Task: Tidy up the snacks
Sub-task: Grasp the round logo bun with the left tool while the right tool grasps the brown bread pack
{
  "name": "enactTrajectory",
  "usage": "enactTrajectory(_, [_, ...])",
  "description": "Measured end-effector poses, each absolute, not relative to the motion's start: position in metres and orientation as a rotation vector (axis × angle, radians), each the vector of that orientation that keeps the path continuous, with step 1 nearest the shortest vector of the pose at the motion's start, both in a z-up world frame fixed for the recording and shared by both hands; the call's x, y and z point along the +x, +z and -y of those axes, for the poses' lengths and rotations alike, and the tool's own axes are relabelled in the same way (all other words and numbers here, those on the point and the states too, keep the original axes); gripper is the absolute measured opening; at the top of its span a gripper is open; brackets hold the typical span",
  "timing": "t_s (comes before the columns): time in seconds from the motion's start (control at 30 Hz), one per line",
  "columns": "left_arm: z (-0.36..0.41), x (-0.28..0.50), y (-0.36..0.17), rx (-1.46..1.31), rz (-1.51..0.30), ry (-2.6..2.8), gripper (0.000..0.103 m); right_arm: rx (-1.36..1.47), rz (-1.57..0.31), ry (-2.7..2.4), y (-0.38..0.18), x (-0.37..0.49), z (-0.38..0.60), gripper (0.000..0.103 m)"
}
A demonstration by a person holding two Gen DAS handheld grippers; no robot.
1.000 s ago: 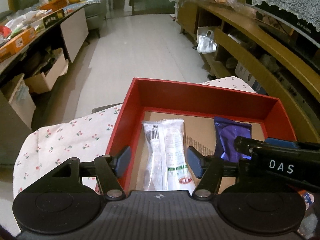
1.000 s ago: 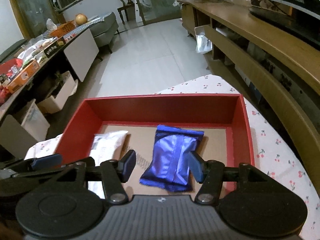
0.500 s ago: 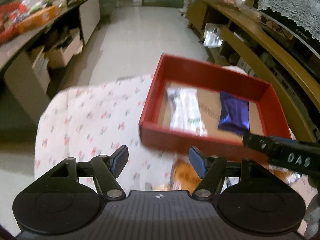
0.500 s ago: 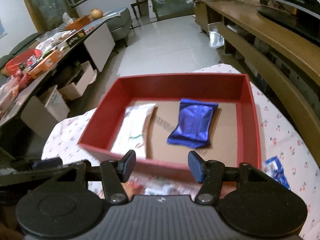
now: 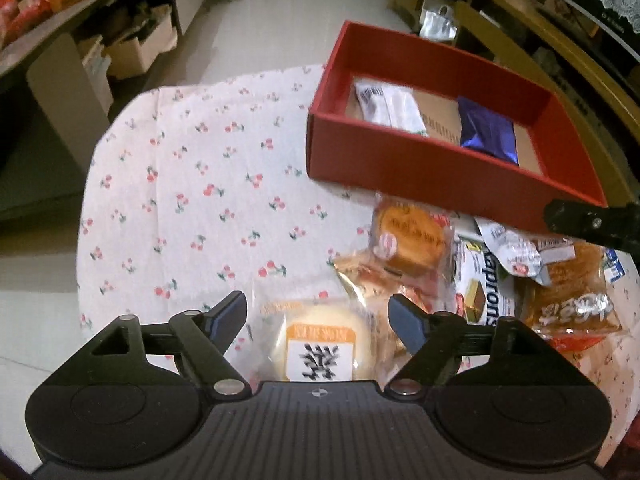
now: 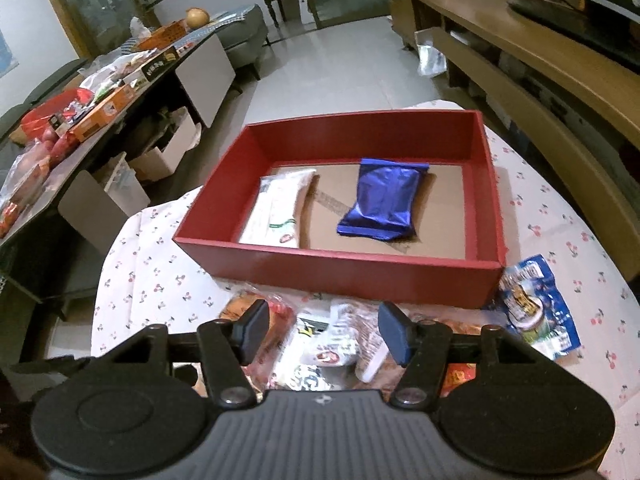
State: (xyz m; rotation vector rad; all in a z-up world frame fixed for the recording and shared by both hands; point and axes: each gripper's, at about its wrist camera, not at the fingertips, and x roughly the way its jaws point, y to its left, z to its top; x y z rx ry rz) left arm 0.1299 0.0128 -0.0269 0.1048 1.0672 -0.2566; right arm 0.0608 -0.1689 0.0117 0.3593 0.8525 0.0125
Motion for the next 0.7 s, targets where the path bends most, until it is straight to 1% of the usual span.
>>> enactTrajectory(0.03, [-0.012,0.129,-0.028,0.111,-1.071,-0.259,0.086,0.362,-0.853,0.012,0.012,0.060,0.171,0.066])
enactTrajectory(0.13, [-0.005,0.127,-0.034,0.160,-1.071,-0.258,0.087,0.367,-0.846,0.007,0.014,0.057,0.176,0.067])
enactTrajectory(0.3, [0.000,0.127,-0.042,0.199,-1.079,-0.249,0.088,0.384,-0.843,-0.049,0.015,0.053,0.199,0.068])
enactTrajectory(0.37, [0.001,0.124,-0.041,0.219,-1.074,-0.249,0.085,0.396,-0.849,-0.077,0.013,0.050,0.211,0.068])
enactTrajectory(0.53, [0.001,0.114,-0.033,0.220,-1.054,-0.268,0.070,0.443,-0.874,-0.141,0.005,0.038,0.237,0.068])
enactTrajectory(0.7, [-0.002,0.109,-0.026,0.186,-1.053,-0.292,0.063,0.467,-0.906,-0.123,-0.002,0.034,0.235,0.068])
